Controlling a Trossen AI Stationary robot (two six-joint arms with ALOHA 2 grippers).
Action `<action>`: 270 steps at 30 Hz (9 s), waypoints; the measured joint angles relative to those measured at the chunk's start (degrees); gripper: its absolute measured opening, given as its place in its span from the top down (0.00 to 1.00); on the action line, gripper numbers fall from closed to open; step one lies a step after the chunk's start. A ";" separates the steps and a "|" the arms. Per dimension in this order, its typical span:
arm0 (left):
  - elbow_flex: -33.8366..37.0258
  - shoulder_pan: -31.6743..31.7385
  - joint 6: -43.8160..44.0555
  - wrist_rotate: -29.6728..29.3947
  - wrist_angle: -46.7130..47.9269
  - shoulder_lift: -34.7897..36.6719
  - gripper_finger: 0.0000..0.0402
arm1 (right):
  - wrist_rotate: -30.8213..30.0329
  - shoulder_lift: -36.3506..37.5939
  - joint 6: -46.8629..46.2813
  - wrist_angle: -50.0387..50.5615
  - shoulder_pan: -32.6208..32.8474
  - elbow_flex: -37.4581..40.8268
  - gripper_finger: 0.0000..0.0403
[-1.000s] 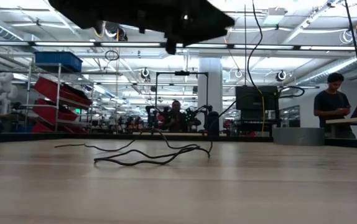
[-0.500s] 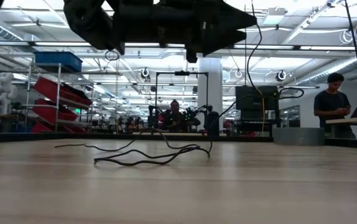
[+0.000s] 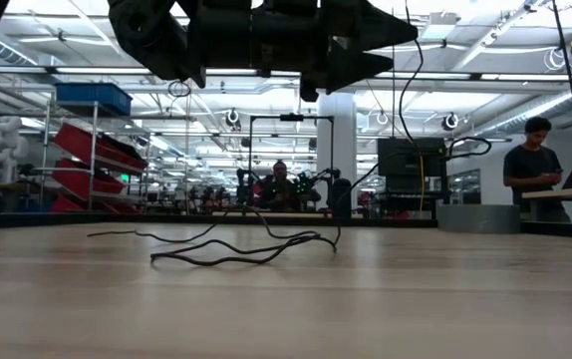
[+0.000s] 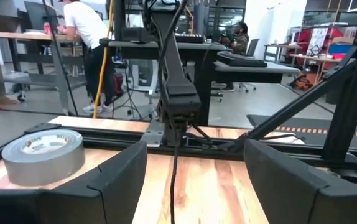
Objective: Coil cords
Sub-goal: Coil the black wire onto the spool
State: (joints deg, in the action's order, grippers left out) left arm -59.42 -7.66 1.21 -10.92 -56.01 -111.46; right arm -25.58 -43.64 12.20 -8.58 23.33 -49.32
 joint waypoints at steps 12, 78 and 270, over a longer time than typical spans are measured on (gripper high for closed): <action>-1.17 1.29 1.49 0.46 -0.40 -2.62 0.31 | 0.01 -0.05 -0.13 -0.22 0.00 0.00 1.00; -5.51 -6.02 2.91 -8.67 41.65 12.99 0.59 | -0.15 -0.20 -2.59 2.43 -0.02 0.00 1.00; -21.68 -14.21 -1.52 -20.80 55.57 27.47 1.00 | -19.61 -32.42 -7.15 -10.85 -10.99 0.00 1.00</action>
State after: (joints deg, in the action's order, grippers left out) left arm -81.10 -21.87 -0.30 -31.72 -0.44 -83.99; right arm -45.19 -76.06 5.05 -19.43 12.34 -49.32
